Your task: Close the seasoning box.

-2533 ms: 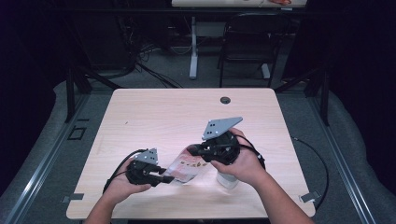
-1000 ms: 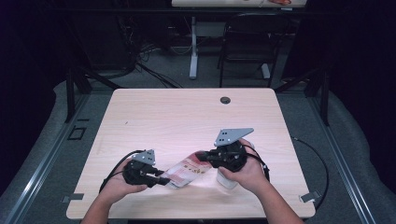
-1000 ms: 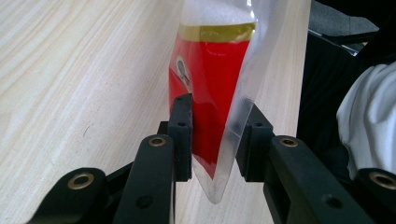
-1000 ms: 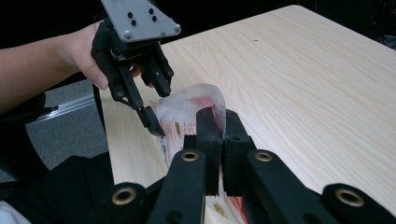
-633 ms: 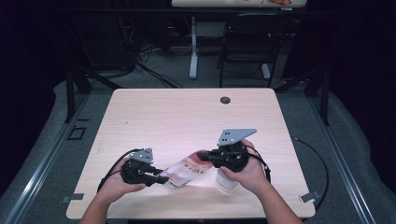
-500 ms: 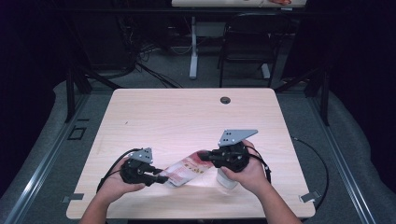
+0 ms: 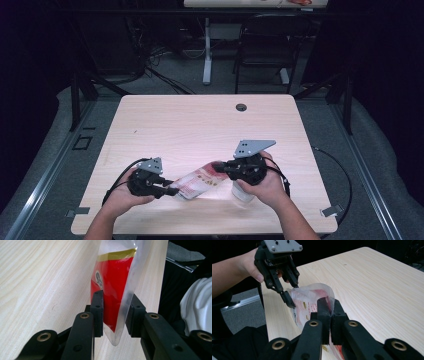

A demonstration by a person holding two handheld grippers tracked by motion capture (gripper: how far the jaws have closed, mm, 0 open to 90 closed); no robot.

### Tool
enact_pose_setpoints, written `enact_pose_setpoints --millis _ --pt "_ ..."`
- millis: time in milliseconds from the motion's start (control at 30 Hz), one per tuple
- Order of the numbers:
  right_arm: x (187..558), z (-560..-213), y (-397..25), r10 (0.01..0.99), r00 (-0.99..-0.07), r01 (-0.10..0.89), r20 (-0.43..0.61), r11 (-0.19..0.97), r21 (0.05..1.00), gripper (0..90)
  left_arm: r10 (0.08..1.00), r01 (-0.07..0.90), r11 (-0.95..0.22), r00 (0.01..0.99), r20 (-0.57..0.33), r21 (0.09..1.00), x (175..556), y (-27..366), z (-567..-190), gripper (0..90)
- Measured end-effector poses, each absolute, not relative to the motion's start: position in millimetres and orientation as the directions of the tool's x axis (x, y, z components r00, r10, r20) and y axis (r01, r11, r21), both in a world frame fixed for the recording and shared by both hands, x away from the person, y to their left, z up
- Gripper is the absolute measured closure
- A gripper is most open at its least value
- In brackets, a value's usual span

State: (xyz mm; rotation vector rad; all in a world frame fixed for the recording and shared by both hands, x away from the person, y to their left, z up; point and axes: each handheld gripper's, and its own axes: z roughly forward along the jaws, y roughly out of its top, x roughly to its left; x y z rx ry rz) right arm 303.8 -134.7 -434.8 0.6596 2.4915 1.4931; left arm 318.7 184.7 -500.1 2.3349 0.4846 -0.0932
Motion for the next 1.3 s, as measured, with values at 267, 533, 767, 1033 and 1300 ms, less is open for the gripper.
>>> enact_pose_setpoints --millis 267,533,767,1033,1300 --pt "301 -437 -140 0.448 -0.889 0.284 0.096 0.375 0.883 88.6 0.324 0.361 -0.675 0.928 -0.181 0.643 318 184 -492 72.3" --pt "301 -435 -143 0.457 -0.886 0.276 0.081 0.377 0.884 88.6 0.312 0.359 -0.687 0.931 -0.189 0.632 323 183 -482 72.4" --pt "301 -436 -148 0.459 -0.883 0.284 0.098 0.356 0.890 88.4 0.317 0.351 -0.698 0.933 -0.170 0.624 322 182 -474 72.4" --pt "299 -436 -153 0.462 -0.880 0.287 0.105 0.343 0.895 88.3 0.315 0.340 -0.706 0.936 -0.155 0.622 321 179 -464 72.6" --pt "298 -436 -157 0.467 -0.877 0.292 0.114 0.330 0.898 88.1 0.311 0.329 -0.717 0.940 -0.140 0.615 321 178 -458 72.8"
